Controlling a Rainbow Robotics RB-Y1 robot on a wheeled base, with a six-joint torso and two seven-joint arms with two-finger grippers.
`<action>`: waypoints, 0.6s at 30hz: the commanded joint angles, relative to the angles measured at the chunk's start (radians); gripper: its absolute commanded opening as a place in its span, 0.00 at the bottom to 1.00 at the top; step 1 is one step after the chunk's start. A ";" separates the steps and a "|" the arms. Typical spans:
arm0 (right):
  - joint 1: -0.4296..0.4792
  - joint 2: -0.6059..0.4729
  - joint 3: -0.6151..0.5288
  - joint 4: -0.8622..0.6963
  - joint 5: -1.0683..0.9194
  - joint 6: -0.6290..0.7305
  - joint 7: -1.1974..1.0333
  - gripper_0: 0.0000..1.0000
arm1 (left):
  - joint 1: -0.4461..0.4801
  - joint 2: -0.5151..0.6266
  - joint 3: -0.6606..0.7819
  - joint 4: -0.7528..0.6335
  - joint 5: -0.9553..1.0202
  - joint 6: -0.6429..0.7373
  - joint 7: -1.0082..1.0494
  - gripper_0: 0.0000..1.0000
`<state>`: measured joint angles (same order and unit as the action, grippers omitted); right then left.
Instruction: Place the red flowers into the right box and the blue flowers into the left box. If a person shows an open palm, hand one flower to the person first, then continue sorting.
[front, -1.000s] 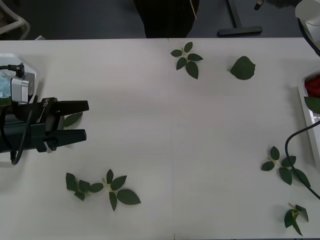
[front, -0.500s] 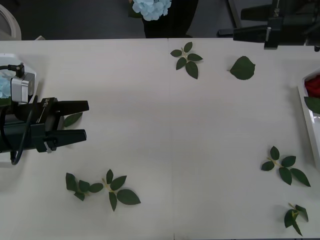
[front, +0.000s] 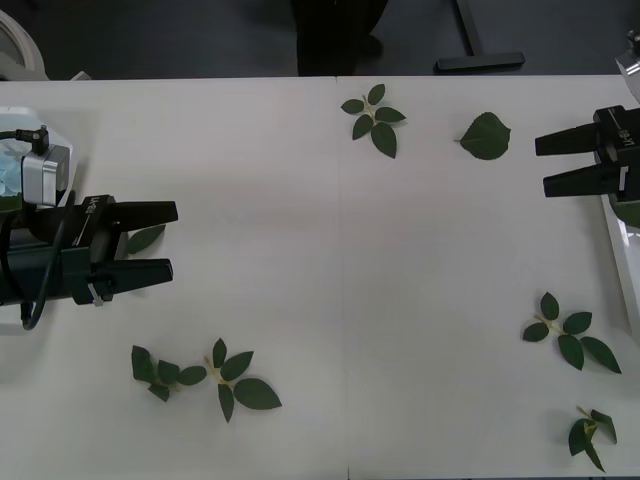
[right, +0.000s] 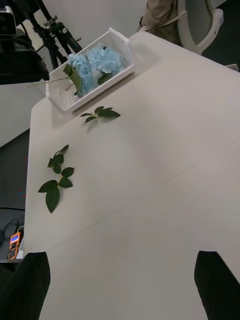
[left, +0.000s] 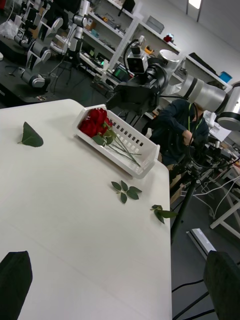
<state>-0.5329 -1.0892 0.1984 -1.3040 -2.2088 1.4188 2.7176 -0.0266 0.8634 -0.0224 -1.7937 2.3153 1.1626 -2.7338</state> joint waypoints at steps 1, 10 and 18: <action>-0.006 -0.035 -0.024 0.015 -0.009 0.022 -0.012 0.84 | 0.020 0.042 -0.010 -0.027 0.015 -0.007 0.029 1.00; -0.006 -0.017 -0.024 0.017 0.038 -0.001 -0.012 0.84 | 0.020 0.042 -0.010 -0.027 0.015 -0.007 0.029 1.00; -0.006 -0.015 -0.024 0.017 0.044 -0.003 -0.012 0.84 | 0.020 0.042 -0.010 -0.027 0.015 -0.007 0.029 1.00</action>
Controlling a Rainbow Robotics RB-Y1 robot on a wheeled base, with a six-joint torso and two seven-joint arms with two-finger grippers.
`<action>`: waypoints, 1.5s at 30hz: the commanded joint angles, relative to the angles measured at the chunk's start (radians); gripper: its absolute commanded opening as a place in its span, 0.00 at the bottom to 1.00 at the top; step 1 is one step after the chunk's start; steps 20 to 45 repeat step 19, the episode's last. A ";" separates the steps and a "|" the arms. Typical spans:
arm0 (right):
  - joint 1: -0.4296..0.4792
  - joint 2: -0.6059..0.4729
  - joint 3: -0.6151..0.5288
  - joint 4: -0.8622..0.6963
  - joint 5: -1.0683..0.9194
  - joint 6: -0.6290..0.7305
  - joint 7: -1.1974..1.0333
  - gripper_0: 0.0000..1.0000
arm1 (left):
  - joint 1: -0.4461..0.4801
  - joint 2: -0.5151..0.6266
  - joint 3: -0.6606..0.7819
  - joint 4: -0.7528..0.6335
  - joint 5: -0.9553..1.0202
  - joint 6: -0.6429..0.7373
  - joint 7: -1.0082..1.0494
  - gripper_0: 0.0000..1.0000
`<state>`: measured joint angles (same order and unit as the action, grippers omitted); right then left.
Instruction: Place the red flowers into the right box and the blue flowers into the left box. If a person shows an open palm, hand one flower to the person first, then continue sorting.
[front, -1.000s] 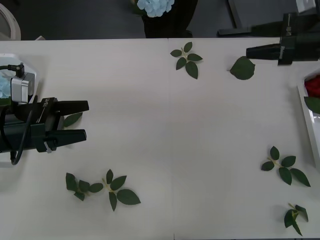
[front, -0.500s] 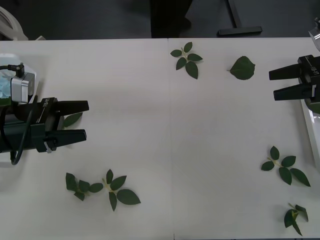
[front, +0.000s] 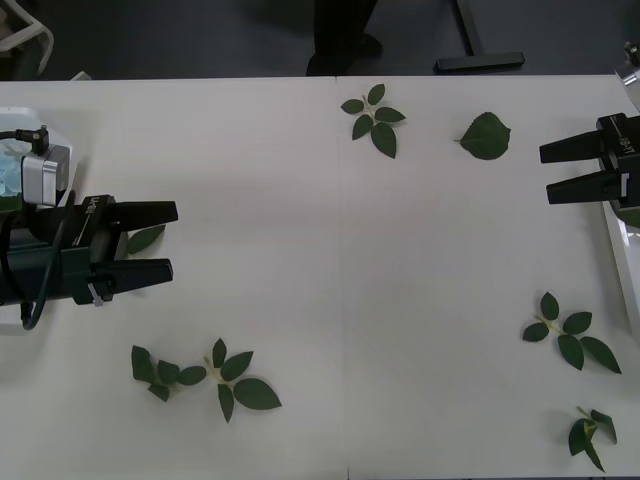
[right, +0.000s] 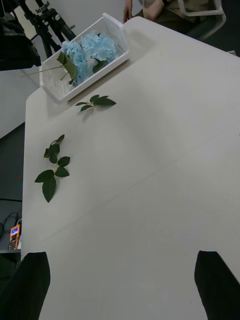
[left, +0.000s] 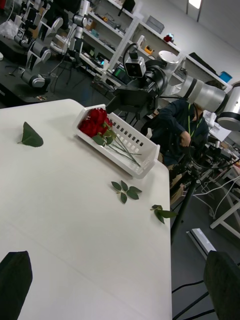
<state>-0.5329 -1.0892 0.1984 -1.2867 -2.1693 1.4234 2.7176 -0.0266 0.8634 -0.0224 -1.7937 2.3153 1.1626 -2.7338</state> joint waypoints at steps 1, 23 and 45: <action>-0.006 -0.015 -0.024 0.000 0.005 -0.008 -0.012 0.85 | 0.020 0.042 -0.010 -0.027 0.015 -0.007 0.029 1.00; -0.006 -0.015 -0.024 0.000 0.005 -0.008 -0.012 1.00 | 0.020 0.042 -0.010 -0.027 0.015 -0.007 0.029 1.00; -0.006 -0.015 -0.024 0.000 0.005 -0.008 -0.012 1.00 | 0.020 0.042 -0.010 -0.027 0.015 -0.007 0.029 1.00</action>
